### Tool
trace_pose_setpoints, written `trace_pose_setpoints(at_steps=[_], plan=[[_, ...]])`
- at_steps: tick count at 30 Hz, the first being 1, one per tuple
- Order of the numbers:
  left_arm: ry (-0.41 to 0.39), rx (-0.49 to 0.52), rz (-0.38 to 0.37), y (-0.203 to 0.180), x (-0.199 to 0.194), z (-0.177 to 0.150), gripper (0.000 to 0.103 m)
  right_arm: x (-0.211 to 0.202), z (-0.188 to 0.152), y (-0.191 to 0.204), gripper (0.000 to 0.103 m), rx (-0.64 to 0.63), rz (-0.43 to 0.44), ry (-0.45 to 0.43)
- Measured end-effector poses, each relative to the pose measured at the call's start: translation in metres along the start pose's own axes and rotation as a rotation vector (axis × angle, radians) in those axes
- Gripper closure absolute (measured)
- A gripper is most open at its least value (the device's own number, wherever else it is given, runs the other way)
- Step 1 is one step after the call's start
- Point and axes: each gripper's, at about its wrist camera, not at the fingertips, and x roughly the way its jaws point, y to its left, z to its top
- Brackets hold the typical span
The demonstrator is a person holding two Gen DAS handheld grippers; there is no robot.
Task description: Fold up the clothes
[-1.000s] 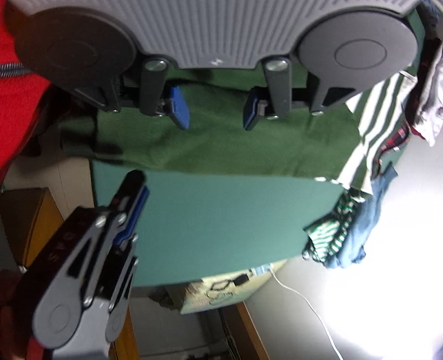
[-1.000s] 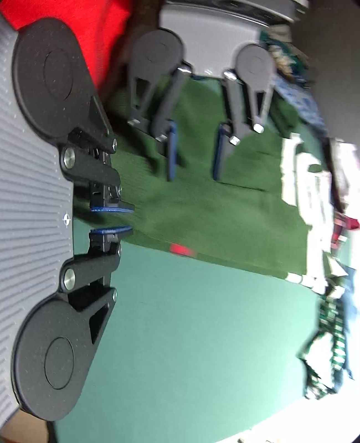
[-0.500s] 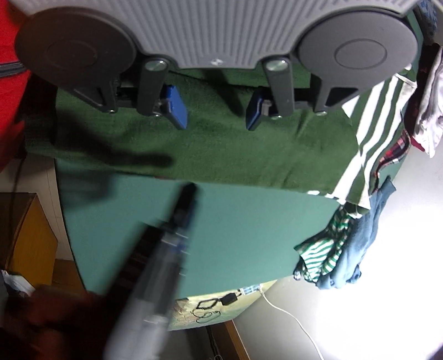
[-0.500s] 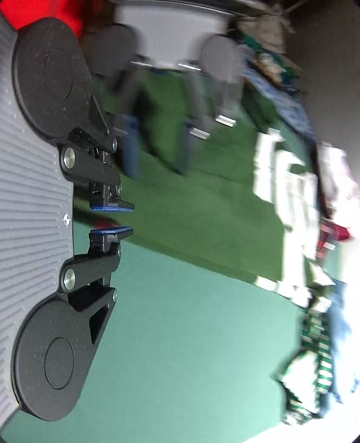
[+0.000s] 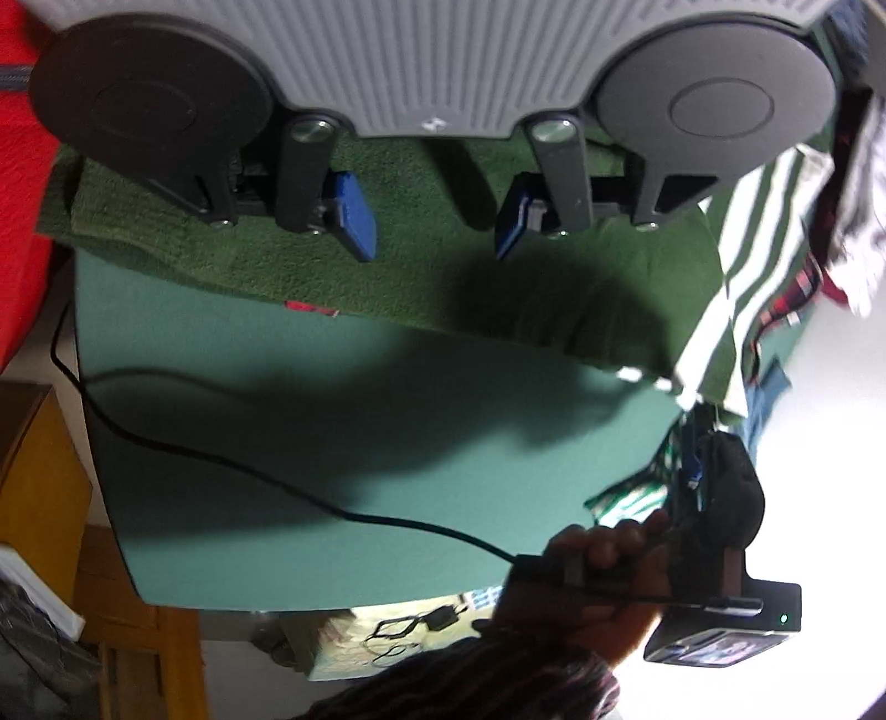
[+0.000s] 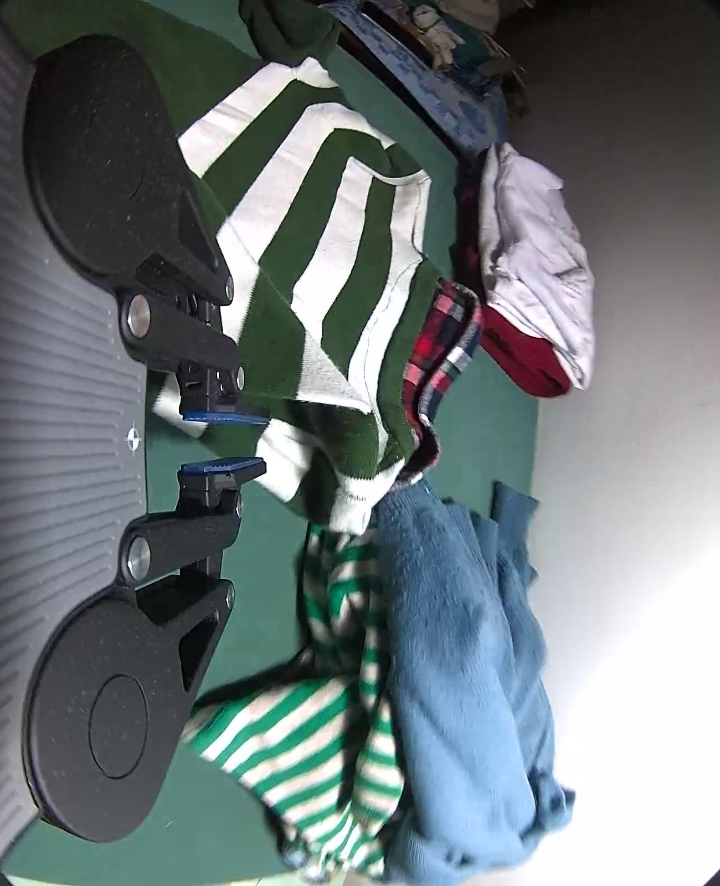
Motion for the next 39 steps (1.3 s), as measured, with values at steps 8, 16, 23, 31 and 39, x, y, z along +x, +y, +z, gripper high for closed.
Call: trace_pose_setpoints(at_steps=[8,16,23,31,39], plan=[[0.029,-0.088,-0.088,0.005,0.000,0.003,0.055,0.040,0.023,-0.017,0.089,0.001,0.073,0.049],[0.041,-0.145,-0.100,0.004,0.002,0.003,0.055,0.068,0.033,-0.042,0.095,0.147,0.101,0.004],[0.042,-0.151,-0.110,0.008,0.001,0.002,0.055,0.030,0.035,-0.052,0.090,0.158,0.109,-0.020],[0.047,-0.135,-0.104,0.007,0.002,0.005,0.054,0.017,0.036,-0.057,0.072,0.258,0.191,-0.031],[0.042,-0.139,-0.099,0.007,0.002,0.003,0.054,0.032,0.036,-0.041,0.092,0.240,0.151,-0.016]])
